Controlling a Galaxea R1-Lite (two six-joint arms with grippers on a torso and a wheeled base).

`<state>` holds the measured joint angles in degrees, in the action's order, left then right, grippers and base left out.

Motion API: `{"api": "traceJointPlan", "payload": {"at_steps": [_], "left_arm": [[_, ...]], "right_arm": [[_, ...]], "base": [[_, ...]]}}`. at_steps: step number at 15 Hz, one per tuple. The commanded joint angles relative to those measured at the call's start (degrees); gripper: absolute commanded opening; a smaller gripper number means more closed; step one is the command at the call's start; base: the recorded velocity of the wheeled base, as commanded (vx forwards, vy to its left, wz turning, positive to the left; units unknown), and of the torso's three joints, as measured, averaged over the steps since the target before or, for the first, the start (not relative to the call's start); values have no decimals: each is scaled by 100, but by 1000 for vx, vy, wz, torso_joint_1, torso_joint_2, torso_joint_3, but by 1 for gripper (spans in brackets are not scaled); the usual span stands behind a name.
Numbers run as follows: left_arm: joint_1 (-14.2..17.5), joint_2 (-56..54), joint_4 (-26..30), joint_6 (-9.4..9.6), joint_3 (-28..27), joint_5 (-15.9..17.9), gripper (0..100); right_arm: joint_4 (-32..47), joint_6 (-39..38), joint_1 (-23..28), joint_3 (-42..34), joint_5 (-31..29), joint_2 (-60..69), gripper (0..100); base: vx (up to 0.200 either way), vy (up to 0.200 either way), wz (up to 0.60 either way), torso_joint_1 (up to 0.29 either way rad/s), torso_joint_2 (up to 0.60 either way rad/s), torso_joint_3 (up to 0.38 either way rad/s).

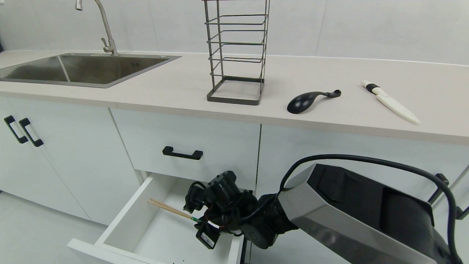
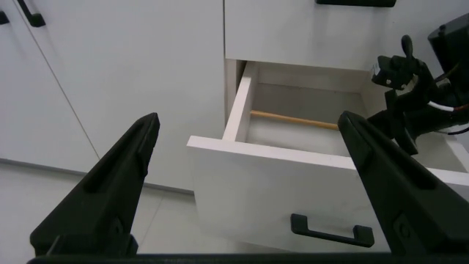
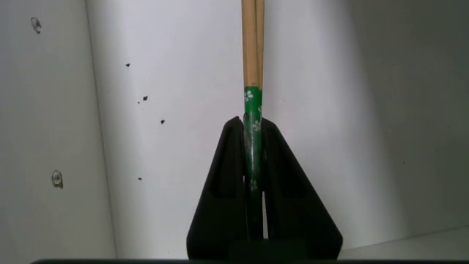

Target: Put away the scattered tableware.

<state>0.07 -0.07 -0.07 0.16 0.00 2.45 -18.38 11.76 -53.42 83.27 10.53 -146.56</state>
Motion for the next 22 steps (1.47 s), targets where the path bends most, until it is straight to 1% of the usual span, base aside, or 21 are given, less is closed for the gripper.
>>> {"api": "traceJointPlan", "payload": {"at_steps": [1, 5, 6, 10, 14, 15, 19, 21, 22], "left_arm": [[1, 7, -1, 2, 0, 1, 100], [1, 7, -1, 2, 0, 1, 100], [1, 7, -1, 2, 0, 1, 100], [1, 7, -1, 2, 0, 1, 100], [1, 7, -1, 2, 0, 1, 100], [1, 7, -1, 2, 0, 1, 100], [1, 7, -1, 2, 0, 1, 100], [1, 7, -1, 2, 0, 1, 100], [1, 7, -1, 2, 0, 1, 100]], "right_arm": [[89, 28, -19, 128, 1, -84, 0], [160, 36, -28, 260, 1, -216, 0], [221, 36, -28, 260, 1, -216, 100], [204, 212, -81, 594, 1, -31, 100], [239, 274, -230, 462, 19, 874, 100], [274, 274, -292, 233, 19, 1138, 100], [204, 230, -441, -1156, -16, 2272, 100], [-236, 221, -503, -1516, -148, 2421, 100], [-412, 221, -503, -1560, -174, 2421, 100]], "base": [[0, 0, 0, 0, 0, 0], [0, 0, 0, 0, 0, 0], [0, 0, 0, 0, 0, 0], [0, 0, 0, 0, 0, 0], [0, 0, 0, 0, 0, 0], [0, 0, 0, 0, 0, 0], [0, 0, 0, 0, 0, 0], [0, 0, 0, 0, 0, 0], [0, 0, 0, 0, 0, 0]]}}
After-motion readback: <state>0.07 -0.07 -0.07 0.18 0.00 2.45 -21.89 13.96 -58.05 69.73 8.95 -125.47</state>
